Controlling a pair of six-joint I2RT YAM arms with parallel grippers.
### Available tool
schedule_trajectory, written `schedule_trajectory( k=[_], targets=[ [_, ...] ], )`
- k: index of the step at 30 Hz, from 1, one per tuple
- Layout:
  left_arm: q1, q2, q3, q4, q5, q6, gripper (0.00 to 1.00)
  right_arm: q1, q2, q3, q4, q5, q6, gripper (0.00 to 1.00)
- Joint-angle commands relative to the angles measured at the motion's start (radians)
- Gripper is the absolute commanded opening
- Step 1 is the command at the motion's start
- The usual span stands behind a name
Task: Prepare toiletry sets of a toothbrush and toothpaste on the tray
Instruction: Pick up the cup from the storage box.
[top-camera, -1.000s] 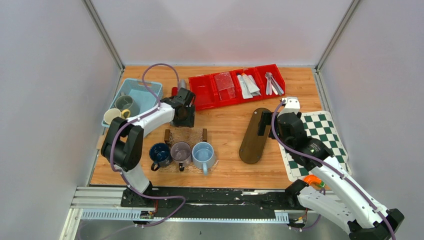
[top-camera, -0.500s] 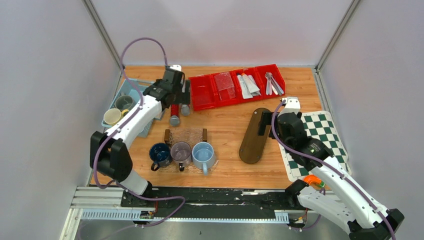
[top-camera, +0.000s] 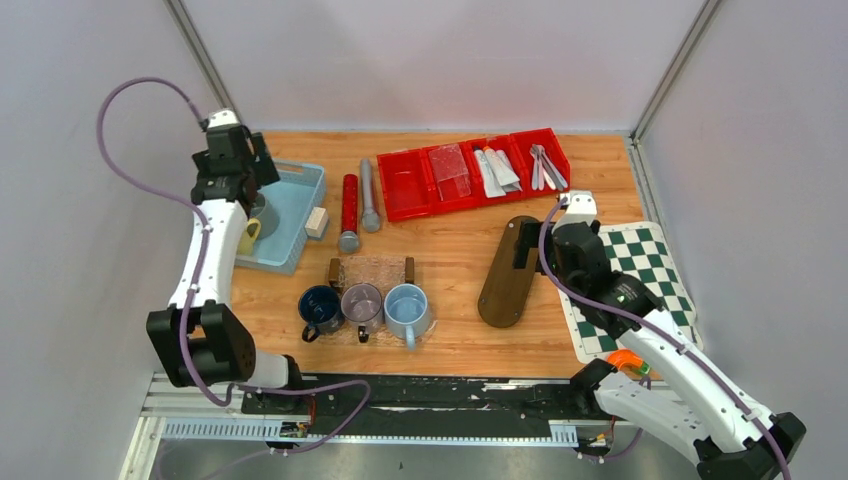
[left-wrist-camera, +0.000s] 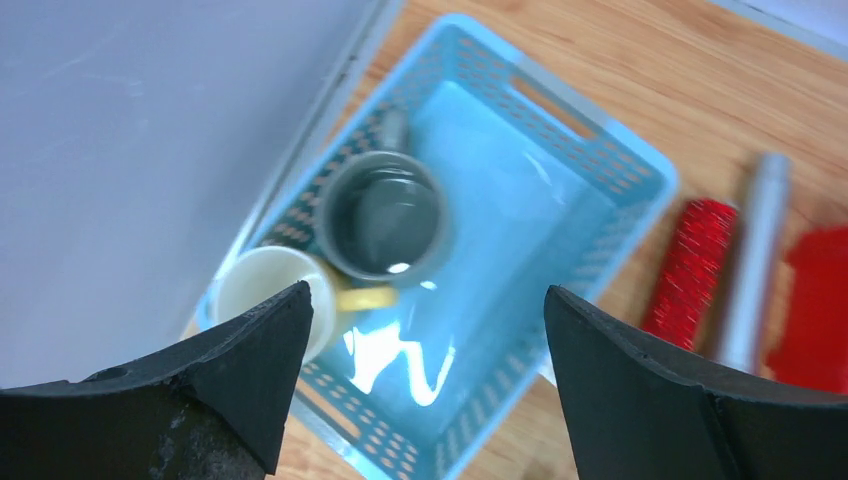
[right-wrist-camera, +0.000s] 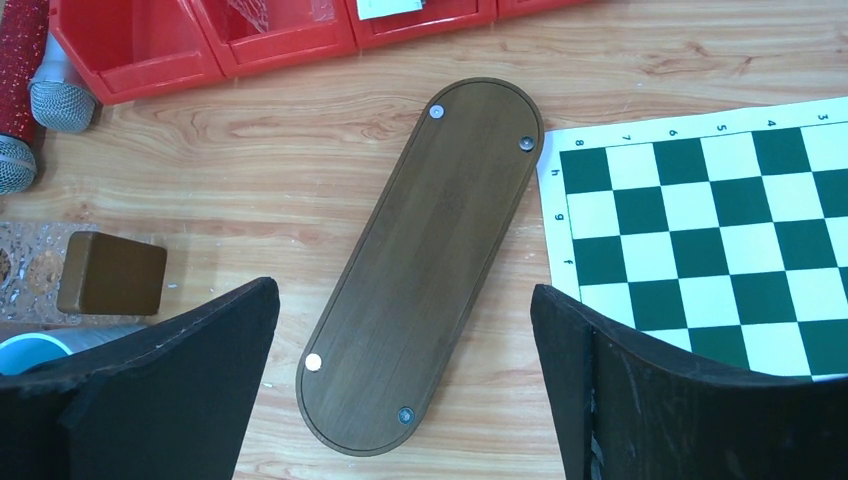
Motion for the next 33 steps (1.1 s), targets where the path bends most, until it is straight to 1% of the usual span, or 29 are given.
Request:
schedule_trajectory(
  k=[1,7,13,20,27,33],
  targets=[
    [0.138,0.041,0.007,0.031,0.017,-0.044,0.92,-0.005,0.006,0.027,0.059,-0.010,-0.012,1.00],
    [0.234,0.088,-0.013,0.019,-0.062,-0.104,0.88,-0.006,0.006,0.013,0.062,-0.019,-0.012,1.00],
    [0.302,0.119,-0.056,0.041,-0.038,-0.141,0.82,-0.006,0.031,0.024,0.066,-0.044,-0.021,1.00],
    [0.334,0.152,-0.098,0.049,-0.041,-0.171,0.73,-0.006,0.086,0.064,0.060,-0.069,-0.017,1.00],
    [0.385,0.170,-0.125,0.052,-0.004,-0.200,0.64,-0.006,0.146,0.126,0.031,-0.096,-0.015,1.00],
    [0.394,0.188,-0.131,0.052,0.004,-0.213,0.62,-0.005,0.177,0.157,0.015,-0.110,-0.018,1.00]
  ],
)
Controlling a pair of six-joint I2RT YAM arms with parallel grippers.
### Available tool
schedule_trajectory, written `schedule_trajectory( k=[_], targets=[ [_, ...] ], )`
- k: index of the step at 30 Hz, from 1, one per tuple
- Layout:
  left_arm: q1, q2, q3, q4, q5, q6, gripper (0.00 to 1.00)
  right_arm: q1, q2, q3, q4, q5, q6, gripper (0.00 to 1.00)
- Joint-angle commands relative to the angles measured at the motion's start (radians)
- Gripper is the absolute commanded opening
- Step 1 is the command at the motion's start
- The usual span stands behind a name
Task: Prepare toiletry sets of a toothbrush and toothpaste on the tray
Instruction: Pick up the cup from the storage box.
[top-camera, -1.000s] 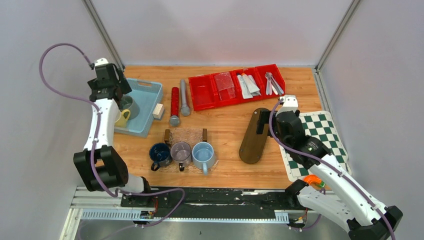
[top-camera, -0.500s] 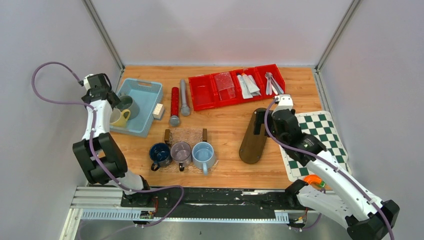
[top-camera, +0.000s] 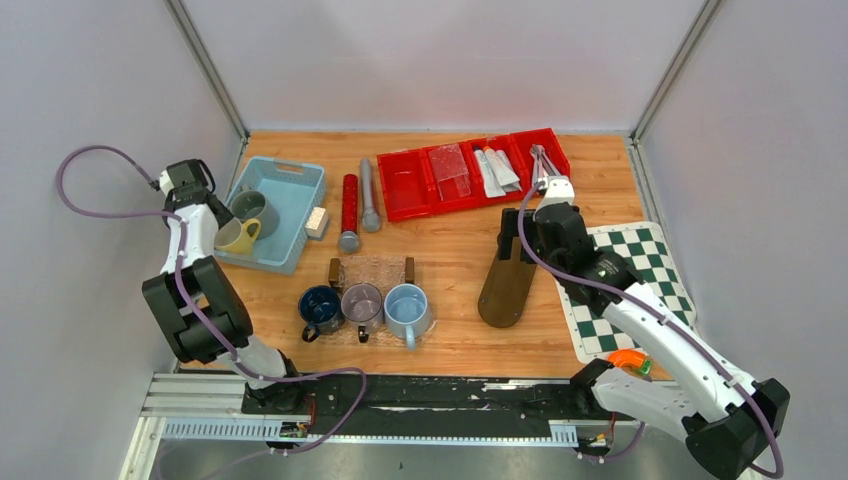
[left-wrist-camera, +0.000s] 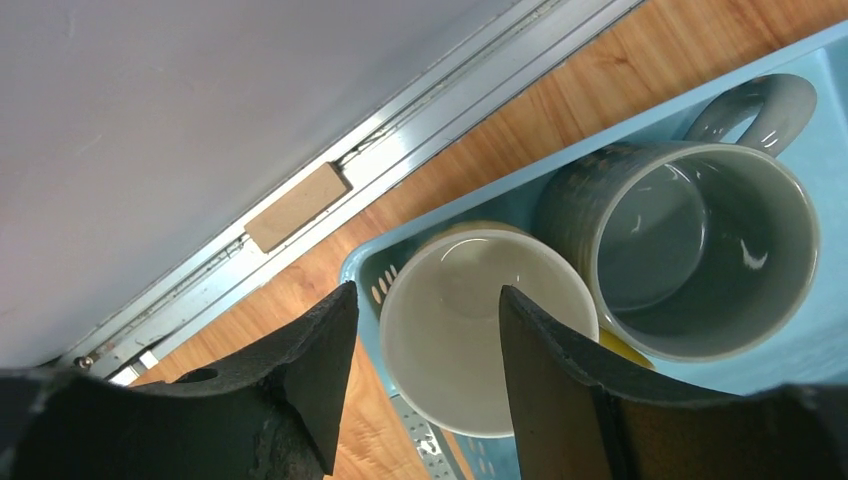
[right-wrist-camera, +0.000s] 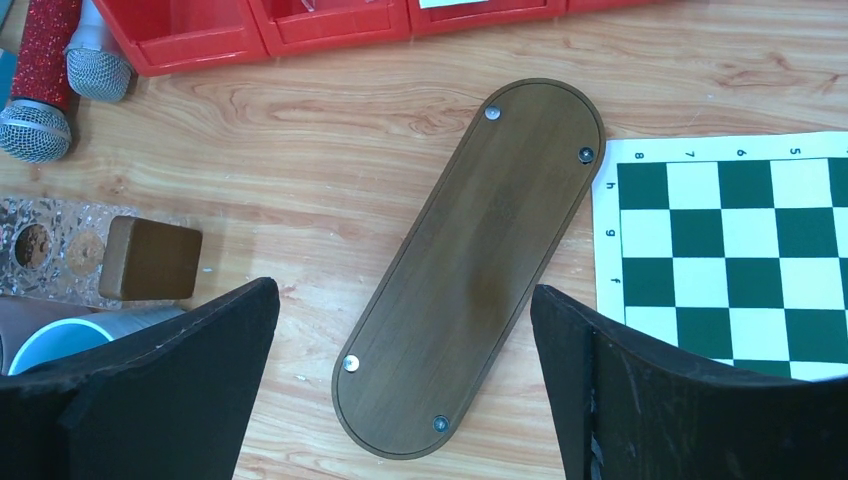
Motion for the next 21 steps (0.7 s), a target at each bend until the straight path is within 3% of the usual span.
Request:
schedule_trajectory(
  k=[1,6,13,19,21],
  targets=[
    [0.010,0.020,0.000,0.032,0.011,-0.032,0.60,-0.005,0.014,0.056,0.003,-0.020,-0.007,1.00],
    [0.023,0.079,0.003,0.024,0.051,-0.051,0.53,-0.006,0.023,0.064,-0.002,-0.026,-0.007,1.00],
    [0.023,0.105,0.013,0.018,0.119,-0.050,0.36,-0.006,0.041,0.069,-0.001,-0.031,-0.003,1.00],
    [0.023,0.138,0.027,0.004,0.188,-0.044,0.33,-0.004,0.049,0.071,0.003,-0.039,0.002,1.00],
    [0.023,0.149,0.035,0.000,0.215,-0.040,0.26,-0.005,0.050,0.070,0.004,-0.040,0.005,1.00]
  ],
)
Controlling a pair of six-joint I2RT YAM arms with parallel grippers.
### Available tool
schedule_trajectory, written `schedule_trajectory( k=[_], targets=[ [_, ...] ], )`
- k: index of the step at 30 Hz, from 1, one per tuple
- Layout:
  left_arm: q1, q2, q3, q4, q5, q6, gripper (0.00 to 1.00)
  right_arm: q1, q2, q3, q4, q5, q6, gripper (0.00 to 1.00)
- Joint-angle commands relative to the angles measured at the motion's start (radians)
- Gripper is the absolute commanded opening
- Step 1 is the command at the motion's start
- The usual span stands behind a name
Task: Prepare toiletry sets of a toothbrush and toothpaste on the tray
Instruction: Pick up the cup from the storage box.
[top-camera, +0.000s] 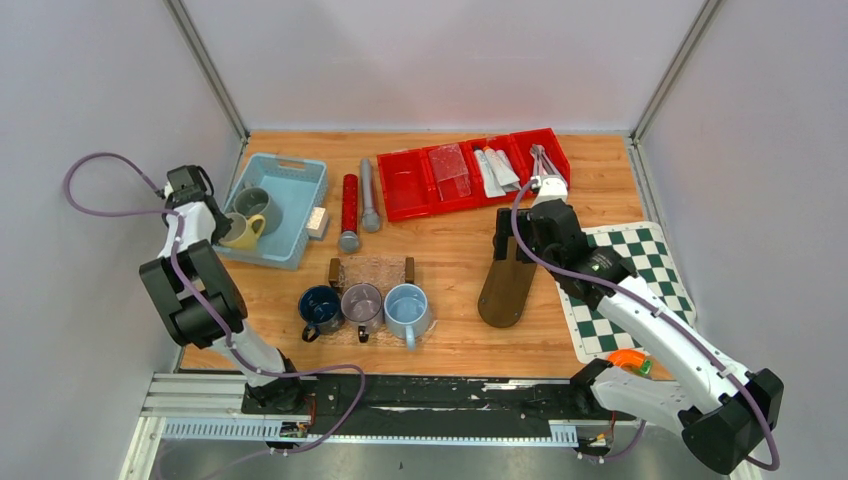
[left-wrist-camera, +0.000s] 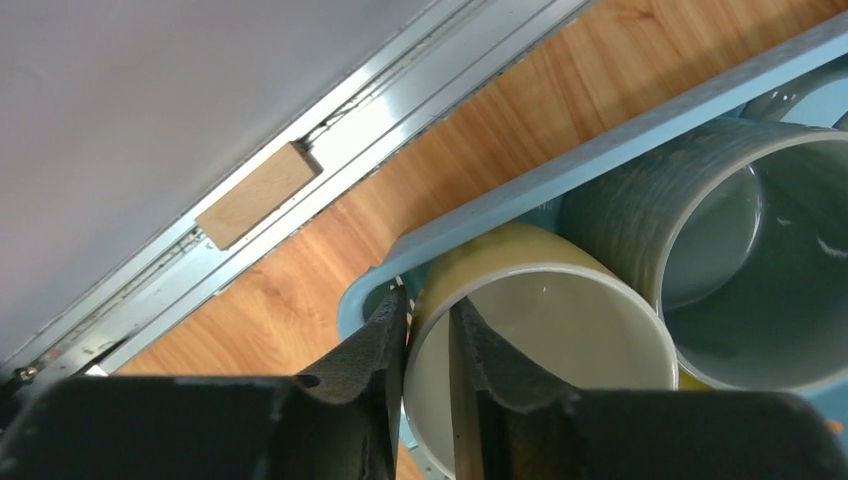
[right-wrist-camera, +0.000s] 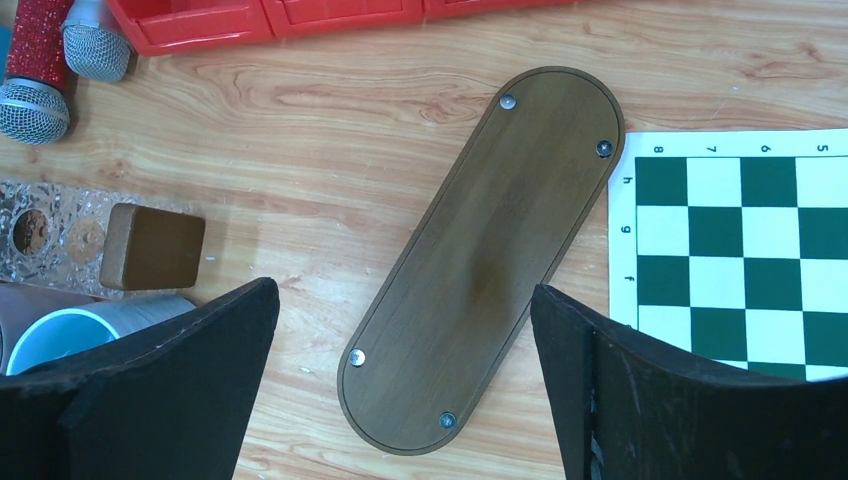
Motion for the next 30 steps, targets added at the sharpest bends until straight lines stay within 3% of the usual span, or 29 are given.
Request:
schedule_trajectory(
  k=[1,6,20,30],
  targets=[
    [-0.001,0.049,0.034,0.004,0.149,-0.018,0.21,-0.006,0.001,0.047,0.013,-0.011,0.006,1.00],
    [-0.001,0.021,0.073,-0.026,0.183,0.003,0.00,-0.005,-0.003,0.045,0.018,-0.016,0.006,1.00],
    [-0.018,-0.198,0.115,-0.076,0.273,0.003,0.00,-0.005,0.013,0.069,0.035,-0.038,0.012,1.00],
    [-0.240,-0.268,0.227,-0.149,0.241,0.027,0.00,-0.005,-0.022,0.069,0.038,0.001,0.002,1.00]
  ],
)
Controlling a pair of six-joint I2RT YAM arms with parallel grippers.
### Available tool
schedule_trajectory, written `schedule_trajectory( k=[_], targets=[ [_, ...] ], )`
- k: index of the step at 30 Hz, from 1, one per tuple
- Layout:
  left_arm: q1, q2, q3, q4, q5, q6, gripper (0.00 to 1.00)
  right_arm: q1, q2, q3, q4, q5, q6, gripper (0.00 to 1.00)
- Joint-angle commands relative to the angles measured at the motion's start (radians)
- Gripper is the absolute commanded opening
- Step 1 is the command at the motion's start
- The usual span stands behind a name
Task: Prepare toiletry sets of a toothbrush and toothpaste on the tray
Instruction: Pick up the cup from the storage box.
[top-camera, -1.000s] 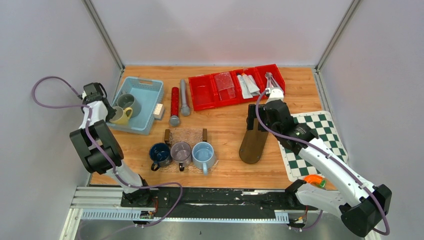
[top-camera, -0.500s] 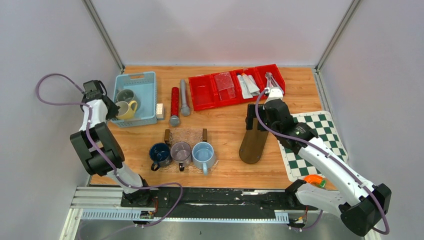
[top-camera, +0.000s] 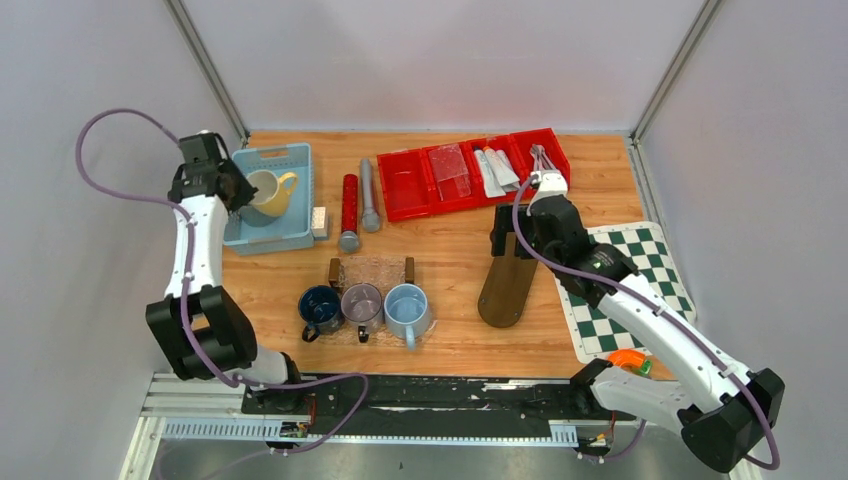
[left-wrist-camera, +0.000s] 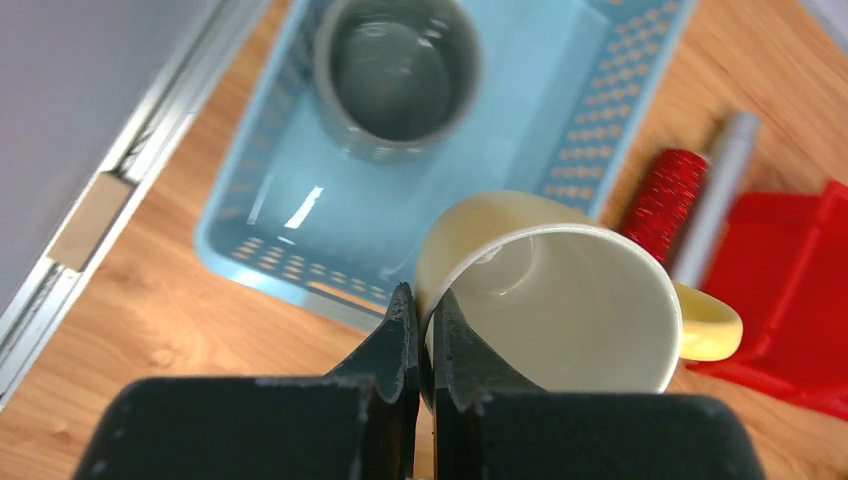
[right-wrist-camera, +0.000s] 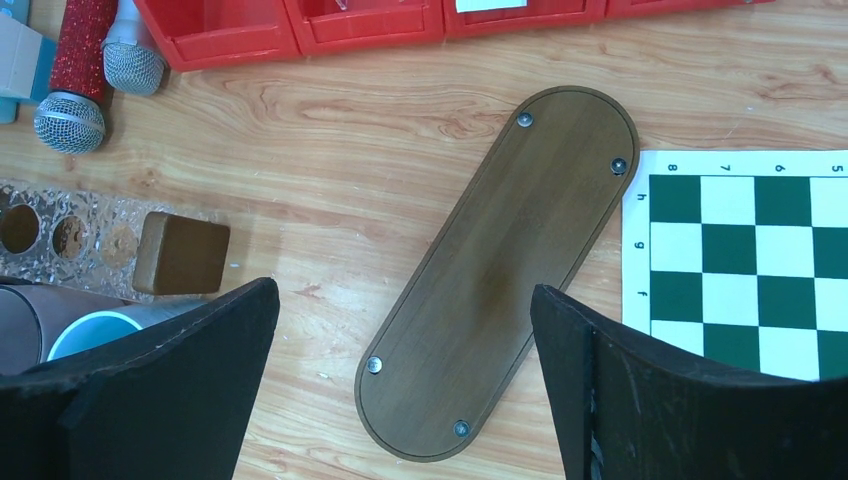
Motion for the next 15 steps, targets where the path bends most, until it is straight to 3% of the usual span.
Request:
schedule_trajectory(
  k=[1,15],
  targets=[
    [-0.143,-0.058,0.111,0.006,0.013,0.014,0.00,-0.006,-0.042,0.036,0.032,0.029,0.002,1.00],
    [-0.581,0.019,0.203,0.097,-0.015,-0.074,0.00,-0.005,-0.187,-0.036,0.031,0.095,0.029,1.00]
  ],
)
